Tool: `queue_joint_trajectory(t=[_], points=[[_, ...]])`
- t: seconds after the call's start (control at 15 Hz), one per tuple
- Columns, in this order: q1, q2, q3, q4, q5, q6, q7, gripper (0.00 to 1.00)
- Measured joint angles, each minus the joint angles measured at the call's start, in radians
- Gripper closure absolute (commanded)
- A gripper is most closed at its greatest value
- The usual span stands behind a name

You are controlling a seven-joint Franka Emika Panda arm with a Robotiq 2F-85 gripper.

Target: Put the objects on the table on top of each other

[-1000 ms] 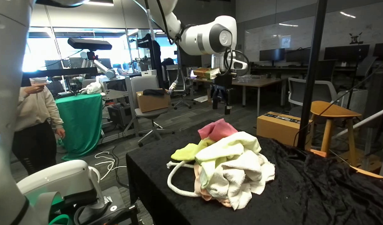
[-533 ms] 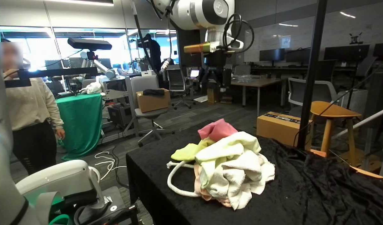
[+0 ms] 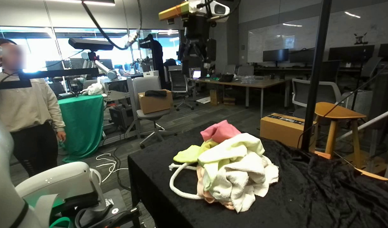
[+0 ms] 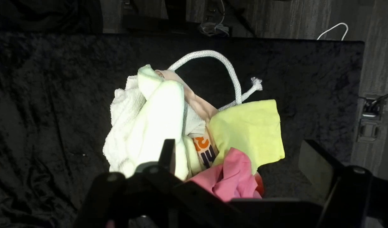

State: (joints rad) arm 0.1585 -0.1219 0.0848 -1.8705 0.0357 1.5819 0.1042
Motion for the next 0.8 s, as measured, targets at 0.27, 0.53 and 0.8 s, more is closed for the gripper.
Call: queue_joint_trajectory(t=[0.27, 0.53, 0.8], points=[[-0.001, -0.166, 0.002, -0.134, 0.009, 0.006, 0.007, 0.00], [-0.008, -0.325, 0.002, -0.282, 0.010, 0.088, 0.040, 0.00], [-0.026, -0.485, 0.003, -0.467, 0.010, 0.269, 0.081, 0.00]])
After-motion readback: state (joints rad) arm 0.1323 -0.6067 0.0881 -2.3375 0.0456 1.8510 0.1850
